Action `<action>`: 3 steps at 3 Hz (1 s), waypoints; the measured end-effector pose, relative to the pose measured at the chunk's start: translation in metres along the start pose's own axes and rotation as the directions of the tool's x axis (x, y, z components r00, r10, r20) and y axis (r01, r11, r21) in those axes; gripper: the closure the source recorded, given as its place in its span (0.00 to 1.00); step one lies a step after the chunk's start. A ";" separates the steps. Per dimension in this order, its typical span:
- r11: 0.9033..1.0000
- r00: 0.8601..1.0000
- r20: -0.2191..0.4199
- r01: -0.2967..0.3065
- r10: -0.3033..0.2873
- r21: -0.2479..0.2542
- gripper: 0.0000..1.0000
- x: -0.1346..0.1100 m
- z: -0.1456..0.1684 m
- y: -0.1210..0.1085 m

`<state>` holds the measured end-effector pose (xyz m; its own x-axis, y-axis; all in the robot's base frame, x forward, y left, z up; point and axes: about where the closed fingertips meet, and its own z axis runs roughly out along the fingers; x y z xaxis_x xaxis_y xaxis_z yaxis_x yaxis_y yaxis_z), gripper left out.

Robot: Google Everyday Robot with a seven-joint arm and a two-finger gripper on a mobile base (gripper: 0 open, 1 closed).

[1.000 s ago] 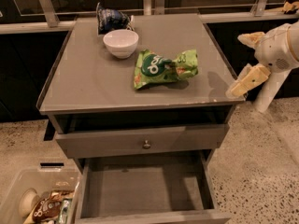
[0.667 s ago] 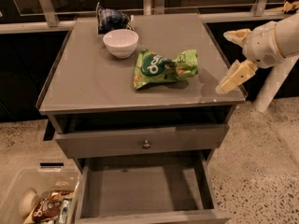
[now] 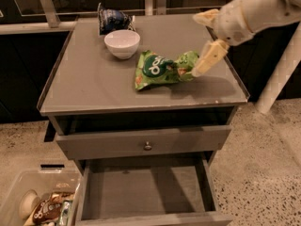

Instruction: Place green rice chip bag into middle drawer

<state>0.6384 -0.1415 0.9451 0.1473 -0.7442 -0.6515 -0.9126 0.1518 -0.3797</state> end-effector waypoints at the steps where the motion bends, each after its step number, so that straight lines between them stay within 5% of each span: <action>1: 0.997 0.991 -0.134 0.021 -0.031 -0.072 0.00 -0.013 0.034 -0.006; 2: 0.991 0.956 -0.286 0.025 -0.061 -0.129 0.00 -0.005 0.071 -0.009; 3: 0.986 0.939 -0.339 -0.006 -0.051 -0.166 0.00 0.011 0.101 -0.009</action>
Offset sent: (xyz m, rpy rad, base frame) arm 0.0575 0.0653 -0.0658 -0.5069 0.1709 -0.0261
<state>0.6873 -0.0854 0.8749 0.0561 -0.9274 -0.3699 -0.9640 0.0463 -0.2620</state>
